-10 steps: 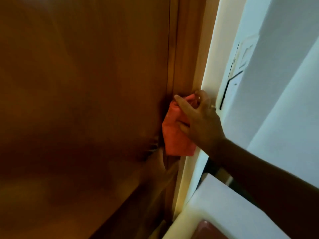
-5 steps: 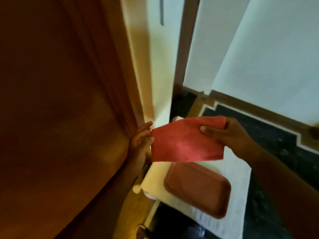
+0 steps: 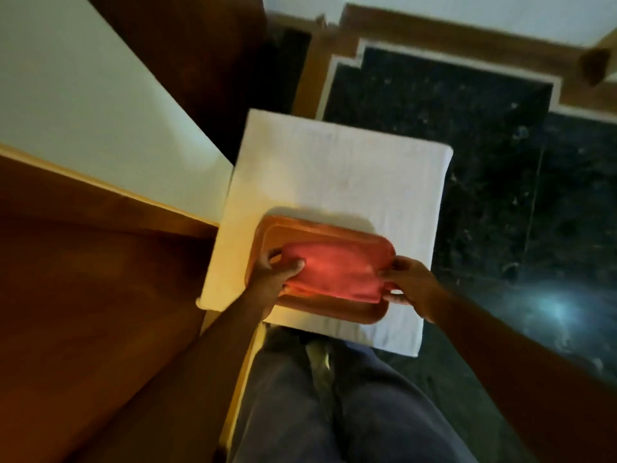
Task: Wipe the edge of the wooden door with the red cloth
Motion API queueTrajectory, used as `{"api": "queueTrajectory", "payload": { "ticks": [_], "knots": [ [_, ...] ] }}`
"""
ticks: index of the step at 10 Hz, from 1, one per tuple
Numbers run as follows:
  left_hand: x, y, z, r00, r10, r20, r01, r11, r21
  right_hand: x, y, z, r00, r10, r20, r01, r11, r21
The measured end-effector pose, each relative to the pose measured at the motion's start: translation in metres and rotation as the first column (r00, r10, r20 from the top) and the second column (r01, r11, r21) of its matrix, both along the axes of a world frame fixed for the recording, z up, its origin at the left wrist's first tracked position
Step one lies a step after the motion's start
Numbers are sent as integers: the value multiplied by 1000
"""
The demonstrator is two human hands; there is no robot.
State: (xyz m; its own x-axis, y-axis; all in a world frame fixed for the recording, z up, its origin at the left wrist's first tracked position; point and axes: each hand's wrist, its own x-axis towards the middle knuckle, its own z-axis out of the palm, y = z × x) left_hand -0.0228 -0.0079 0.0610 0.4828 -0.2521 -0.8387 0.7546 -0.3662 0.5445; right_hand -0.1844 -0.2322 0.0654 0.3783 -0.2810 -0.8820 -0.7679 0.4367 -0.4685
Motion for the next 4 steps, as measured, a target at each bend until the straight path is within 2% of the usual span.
{"api": "queueTrajectory", "payload": {
  "ticks": [1, 2, 3, 4],
  "knots": [
    [-4, -8, -58, 987, -156, 45, 146, 974, 173, -7, 15, -63, 992, 22, -126, -25, 999, -24],
    [-2, -14, -112, 948, -318, 26, 294, 902, 316, -9, 28, -119, 975, 96, -199, -119, 988, -104],
    [4, -12, -141, 902, -432, 17, 394, 838, 378, -2, 43, -143, 962, 124, -242, -189, 946, -264],
    [2, -5, -129, 812, -569, 129, 456, 756, 469, 3, 57, -130, 940, 161, -301, -287, 850, -441]
  ]
}}
